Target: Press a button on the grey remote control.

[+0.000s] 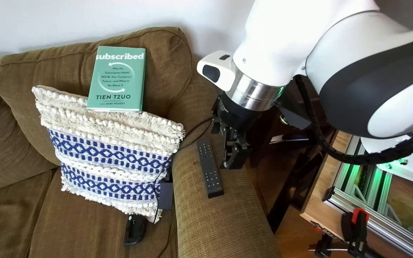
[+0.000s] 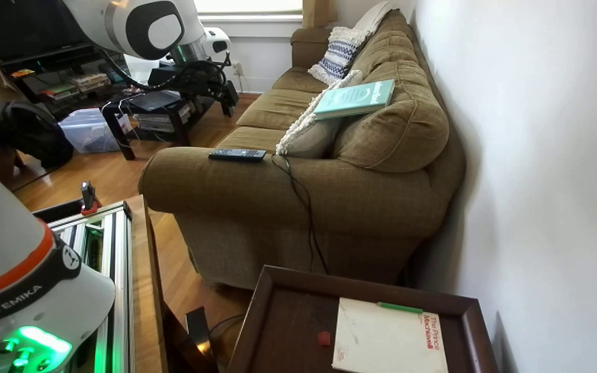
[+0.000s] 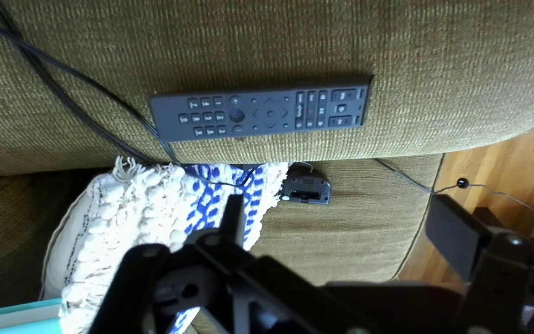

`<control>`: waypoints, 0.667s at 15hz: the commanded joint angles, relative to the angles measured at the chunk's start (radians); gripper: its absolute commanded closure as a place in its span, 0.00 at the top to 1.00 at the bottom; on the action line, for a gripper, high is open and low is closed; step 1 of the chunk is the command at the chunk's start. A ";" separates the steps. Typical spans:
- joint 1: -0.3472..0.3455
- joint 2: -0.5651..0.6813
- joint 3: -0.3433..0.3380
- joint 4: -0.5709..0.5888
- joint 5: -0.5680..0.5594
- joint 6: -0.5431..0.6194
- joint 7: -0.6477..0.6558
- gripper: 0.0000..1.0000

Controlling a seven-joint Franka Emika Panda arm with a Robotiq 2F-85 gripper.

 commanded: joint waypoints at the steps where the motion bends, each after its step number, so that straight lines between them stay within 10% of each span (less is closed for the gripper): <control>1: -0.035 0.067 0.008 -0.003 -0.132 0.080 0.053 0.74; 10: 0.141 0.195 -0.198 0.048 -0.341 0.148 0.256 0.05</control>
